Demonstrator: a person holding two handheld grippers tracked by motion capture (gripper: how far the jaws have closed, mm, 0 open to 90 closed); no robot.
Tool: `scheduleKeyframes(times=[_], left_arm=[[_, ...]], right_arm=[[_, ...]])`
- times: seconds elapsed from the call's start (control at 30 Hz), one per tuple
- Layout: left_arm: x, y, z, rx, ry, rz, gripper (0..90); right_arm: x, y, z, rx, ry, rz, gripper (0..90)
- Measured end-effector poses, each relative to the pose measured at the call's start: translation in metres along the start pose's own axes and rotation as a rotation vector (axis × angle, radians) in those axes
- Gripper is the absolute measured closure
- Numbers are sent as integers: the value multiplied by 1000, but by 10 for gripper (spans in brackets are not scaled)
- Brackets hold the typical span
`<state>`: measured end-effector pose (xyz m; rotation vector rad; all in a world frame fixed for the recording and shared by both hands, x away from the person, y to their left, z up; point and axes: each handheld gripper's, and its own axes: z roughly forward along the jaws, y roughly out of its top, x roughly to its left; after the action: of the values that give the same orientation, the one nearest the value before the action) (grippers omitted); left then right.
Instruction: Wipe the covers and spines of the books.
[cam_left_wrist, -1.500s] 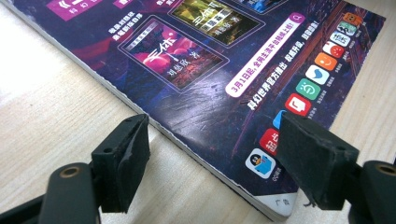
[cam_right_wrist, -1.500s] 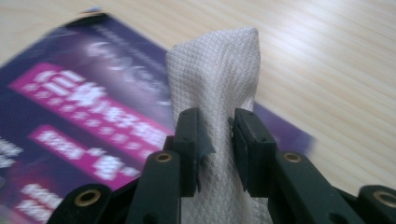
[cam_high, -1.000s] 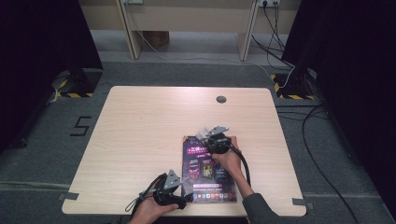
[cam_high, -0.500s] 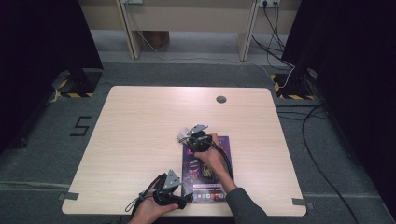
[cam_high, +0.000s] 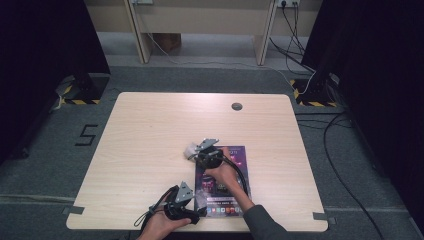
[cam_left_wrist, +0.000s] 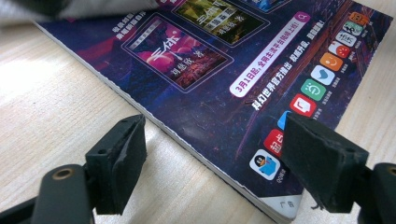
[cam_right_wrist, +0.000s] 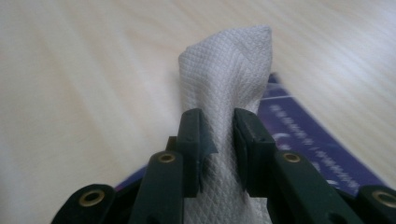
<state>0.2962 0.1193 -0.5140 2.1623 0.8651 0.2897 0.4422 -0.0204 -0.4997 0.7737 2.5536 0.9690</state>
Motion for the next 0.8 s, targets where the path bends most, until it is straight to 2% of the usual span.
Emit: scheduleKeyframes(times=[0.07, 0.13, 0.4, 0.53, 0.73, 0.8], left_arm=[[-1, 0, 0, -1, 5, 9, 217], [-1, 0, 0, 1, 3, 8, 218], [0, 0, 0, -4, 1, -2, 217], [0, 0, 0, -1, 1, 6, 217], [0, 0, 0, -1, 2, 3, 216], [0, 0, 0, -3, 2, -1, 215]], right_arm=[[2, -1, -1, 1, 2, -3, 736], [-5, -1, 0, -6, 11, 29, 742], [-41, -7, -1, 4, -107, 105, 738], [-50, -13, -6, 14, -142, 94, 739], [-50, -28, -21, 22, -143, 75, 739], [-54, -33, -25, 12, -139, 94, 738]])
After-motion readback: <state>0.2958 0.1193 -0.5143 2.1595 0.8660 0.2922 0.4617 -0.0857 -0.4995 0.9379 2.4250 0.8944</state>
